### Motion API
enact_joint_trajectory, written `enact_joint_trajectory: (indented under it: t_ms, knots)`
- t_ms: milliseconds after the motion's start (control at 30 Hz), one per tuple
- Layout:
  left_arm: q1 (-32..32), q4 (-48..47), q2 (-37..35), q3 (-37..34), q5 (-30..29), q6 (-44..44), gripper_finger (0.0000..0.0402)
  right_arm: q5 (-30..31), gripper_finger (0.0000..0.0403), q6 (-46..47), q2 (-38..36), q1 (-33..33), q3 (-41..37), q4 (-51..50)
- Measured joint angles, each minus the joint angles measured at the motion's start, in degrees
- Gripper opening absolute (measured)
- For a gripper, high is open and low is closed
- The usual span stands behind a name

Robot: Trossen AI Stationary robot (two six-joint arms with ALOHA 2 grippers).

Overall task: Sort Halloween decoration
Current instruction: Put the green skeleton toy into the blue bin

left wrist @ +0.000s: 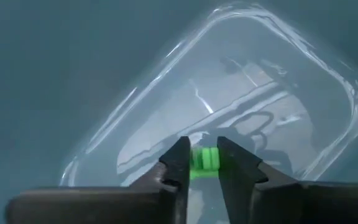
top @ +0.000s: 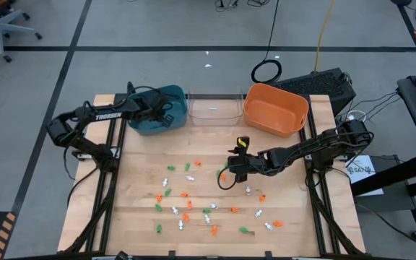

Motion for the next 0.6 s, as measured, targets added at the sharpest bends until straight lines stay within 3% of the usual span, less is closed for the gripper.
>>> enact_joint_trajectory:
  t_ms: [167, 367, 600]
  knots:
    - [-1.08, -0.08, -0.20, 0.00, -2.91, -0.01, 0.0120, -0.01, 0.0139, 0.02, 0.00, 0.00, 0.00, 0.00]
    - [-4.51, -0.37, -3.82, 0.00, -3.47, -1.66, 0.0127, -0.04, 0.0139, 1.38, 0.00, 0.00, 0.02, 0.00]
    - [-16.41, -0.49, -13.06, 0.05, -3.26, -1.69, 0.0127, -6.16, 0.0139, 3.72, 0.00, -0.02, 0.03, 1.44]
